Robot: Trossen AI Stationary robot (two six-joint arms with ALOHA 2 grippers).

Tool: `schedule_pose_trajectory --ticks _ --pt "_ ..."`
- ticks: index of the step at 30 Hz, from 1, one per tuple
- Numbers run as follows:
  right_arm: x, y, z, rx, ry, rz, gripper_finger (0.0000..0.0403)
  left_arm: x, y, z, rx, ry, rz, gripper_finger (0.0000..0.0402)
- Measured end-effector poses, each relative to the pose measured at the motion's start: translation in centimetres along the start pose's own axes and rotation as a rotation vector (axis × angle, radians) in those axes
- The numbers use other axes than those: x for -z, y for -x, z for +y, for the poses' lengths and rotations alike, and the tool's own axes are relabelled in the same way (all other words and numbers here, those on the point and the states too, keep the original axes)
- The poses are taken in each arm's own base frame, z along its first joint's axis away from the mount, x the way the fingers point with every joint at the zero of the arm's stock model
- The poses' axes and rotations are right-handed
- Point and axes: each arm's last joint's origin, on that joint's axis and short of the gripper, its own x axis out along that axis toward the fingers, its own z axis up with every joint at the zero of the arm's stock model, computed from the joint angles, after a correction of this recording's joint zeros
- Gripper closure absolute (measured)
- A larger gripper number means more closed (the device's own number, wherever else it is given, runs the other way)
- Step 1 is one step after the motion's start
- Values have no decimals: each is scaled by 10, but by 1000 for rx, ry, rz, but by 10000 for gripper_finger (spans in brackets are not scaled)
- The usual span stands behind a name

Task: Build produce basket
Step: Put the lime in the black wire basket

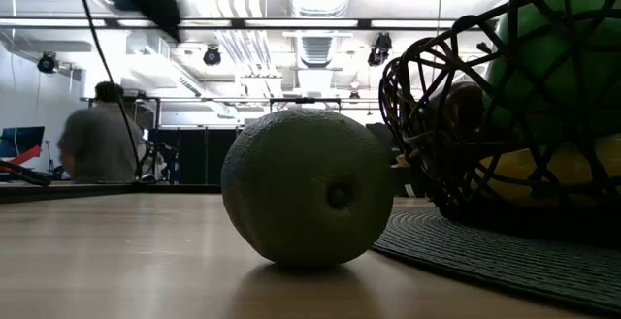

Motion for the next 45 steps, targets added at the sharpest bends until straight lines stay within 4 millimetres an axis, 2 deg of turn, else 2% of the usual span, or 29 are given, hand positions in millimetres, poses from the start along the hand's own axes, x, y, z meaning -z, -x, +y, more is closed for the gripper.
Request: schedule_pose_trajectory --ticks 4,8,11,15,21,25,29,35,45 --pt "-25 -21 -17 -13 -26 -1 76 36 -7 8 26 62 14 242" --pt "-47 -39 -42 -6 -127 81 76 69 -10 13 91 108 12 242" --pt "-63 -52 -50 0 -178 174 77 91 -12 14 173 136 -2 242" --pt "-76 -70 -56 120 -163 315 77 110 -12 8 345 166 -77 242" --pt "-87 -100 -63 312 -224 550 77 115 -13 -3 641 134 -266 242" --pt "-75 -127 -66 359 -274 694 77 114 -10 -5 793 73 -410 242" --pt "-61 -145 -69 425 -335 730 77 114 -9 -3 840 54 -457 242" --pt "-48 -148 -74 529 -465 741 77 118 -10 -4 903 -5 -377 242" --pt "-48 -146 -70 491 -395 747 77 119 -11 -3 894 -57 -379 242"
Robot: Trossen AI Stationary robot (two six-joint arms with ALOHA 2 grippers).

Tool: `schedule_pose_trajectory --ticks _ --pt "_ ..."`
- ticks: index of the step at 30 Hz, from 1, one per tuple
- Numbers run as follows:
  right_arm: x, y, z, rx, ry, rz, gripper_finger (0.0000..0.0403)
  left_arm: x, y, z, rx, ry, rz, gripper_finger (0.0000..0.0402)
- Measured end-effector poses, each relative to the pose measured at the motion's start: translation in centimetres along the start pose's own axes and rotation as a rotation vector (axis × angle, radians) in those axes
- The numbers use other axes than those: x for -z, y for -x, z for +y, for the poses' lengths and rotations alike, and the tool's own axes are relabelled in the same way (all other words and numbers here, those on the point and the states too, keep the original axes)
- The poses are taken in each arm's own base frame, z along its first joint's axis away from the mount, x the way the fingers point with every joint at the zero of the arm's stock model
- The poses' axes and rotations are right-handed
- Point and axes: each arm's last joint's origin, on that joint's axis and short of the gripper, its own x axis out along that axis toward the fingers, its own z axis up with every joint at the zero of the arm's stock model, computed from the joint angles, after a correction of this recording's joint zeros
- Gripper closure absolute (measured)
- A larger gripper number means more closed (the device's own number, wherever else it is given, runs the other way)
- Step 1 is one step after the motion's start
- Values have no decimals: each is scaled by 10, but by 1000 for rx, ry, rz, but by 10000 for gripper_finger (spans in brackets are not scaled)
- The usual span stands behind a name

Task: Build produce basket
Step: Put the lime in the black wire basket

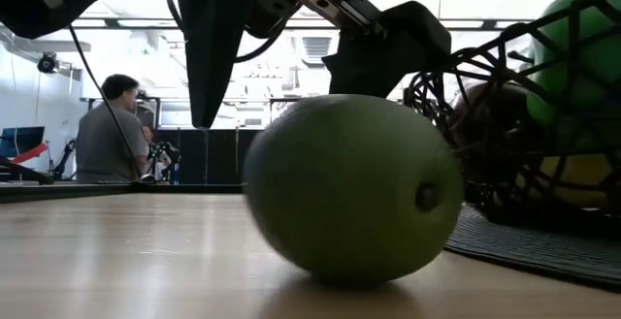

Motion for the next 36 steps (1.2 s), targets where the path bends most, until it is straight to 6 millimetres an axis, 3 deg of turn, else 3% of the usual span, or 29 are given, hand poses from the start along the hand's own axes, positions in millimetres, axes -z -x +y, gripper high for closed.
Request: schedule_pose_trajectory --ticks 8,17,26,31,36 --pt "0 10 6 -25 38 -122 77 1 0 1 -7 -3 9 242" --pt "6 45 25 -148 110 -427 77 1 0 1 -3 -3 14 242" --pt "19 64 32 -223 171 -457 77 5 0 3 -20 -9 55 242" --pt "35 59 36 -228 212 -401 77 5 0 4 -27 -11 62 242" --pt "45 42 27 -99 260 -337 77 4 0 5 -44 -13 45 242"
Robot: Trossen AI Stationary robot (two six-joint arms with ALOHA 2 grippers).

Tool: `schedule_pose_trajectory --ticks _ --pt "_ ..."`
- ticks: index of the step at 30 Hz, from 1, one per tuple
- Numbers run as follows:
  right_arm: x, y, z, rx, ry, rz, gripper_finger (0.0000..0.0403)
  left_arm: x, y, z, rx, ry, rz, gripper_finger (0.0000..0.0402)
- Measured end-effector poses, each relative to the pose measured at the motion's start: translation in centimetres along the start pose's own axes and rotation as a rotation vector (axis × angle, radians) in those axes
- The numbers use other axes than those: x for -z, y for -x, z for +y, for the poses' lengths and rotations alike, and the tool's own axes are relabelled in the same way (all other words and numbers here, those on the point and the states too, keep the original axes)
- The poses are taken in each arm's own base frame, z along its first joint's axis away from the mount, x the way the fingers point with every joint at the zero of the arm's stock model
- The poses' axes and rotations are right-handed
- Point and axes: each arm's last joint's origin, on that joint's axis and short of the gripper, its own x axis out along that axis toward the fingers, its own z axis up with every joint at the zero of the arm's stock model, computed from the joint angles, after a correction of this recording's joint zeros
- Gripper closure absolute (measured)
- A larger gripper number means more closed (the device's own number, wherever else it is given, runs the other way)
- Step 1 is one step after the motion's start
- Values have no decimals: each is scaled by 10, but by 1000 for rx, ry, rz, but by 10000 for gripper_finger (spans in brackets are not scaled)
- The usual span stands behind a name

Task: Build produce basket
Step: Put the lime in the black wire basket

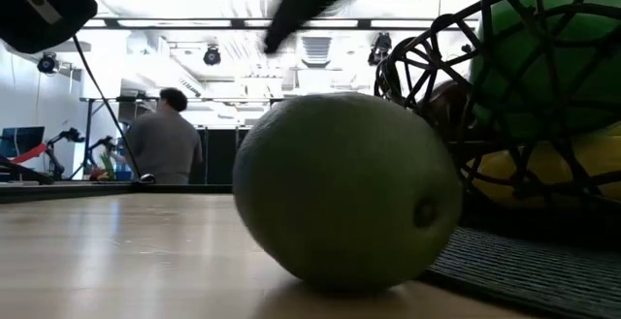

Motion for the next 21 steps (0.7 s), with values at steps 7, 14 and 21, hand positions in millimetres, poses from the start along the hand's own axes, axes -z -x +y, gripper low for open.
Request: schedule_pose_trajectory --ticks 7,14,21 --pt "7 -15 -9 82 161 66 77 1 0 4 -31 -5 20 242" --pt "15 -29 -16 137 187 150 77 2 0 5 -37 -3 26 242" --pt "22 -41 -17 127 182 216 77 2 0 5 -37 -3 27 242"
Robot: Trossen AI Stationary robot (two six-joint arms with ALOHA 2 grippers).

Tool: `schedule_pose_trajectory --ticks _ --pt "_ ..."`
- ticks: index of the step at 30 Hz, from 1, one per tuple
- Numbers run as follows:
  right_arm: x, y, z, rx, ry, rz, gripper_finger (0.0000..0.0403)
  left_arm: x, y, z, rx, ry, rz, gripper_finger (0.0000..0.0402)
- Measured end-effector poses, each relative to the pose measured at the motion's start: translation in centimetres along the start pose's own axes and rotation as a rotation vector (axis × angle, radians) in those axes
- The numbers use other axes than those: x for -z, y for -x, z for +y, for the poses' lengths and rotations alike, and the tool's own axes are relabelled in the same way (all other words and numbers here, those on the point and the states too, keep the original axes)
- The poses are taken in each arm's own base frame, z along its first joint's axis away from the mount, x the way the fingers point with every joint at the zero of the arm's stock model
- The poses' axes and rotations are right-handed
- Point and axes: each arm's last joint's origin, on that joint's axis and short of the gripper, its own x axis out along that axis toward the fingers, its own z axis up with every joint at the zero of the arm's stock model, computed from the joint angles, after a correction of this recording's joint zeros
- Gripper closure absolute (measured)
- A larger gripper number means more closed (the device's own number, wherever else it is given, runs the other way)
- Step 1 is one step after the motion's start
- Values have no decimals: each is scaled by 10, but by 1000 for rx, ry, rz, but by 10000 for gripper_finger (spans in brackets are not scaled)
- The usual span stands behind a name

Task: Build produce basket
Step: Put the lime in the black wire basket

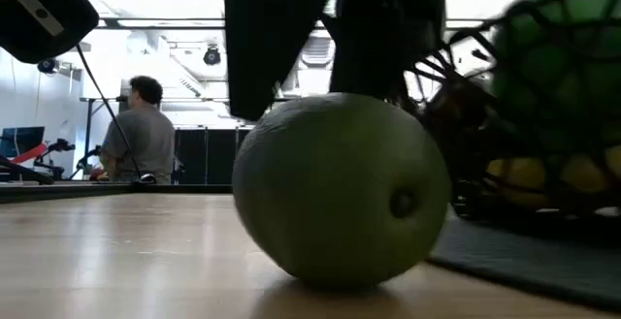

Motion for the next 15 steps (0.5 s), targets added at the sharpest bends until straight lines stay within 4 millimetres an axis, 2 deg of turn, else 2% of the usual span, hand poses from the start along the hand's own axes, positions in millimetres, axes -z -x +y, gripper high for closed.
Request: schedule_pose_trajectory --ticks 4,15 --pt "3 -6 -2 26 -36 33 77 0 0 0 1 1 -1 242" --pt "9 -6 -7 80 -22 75 78 0 0 0 0 23 0 242"
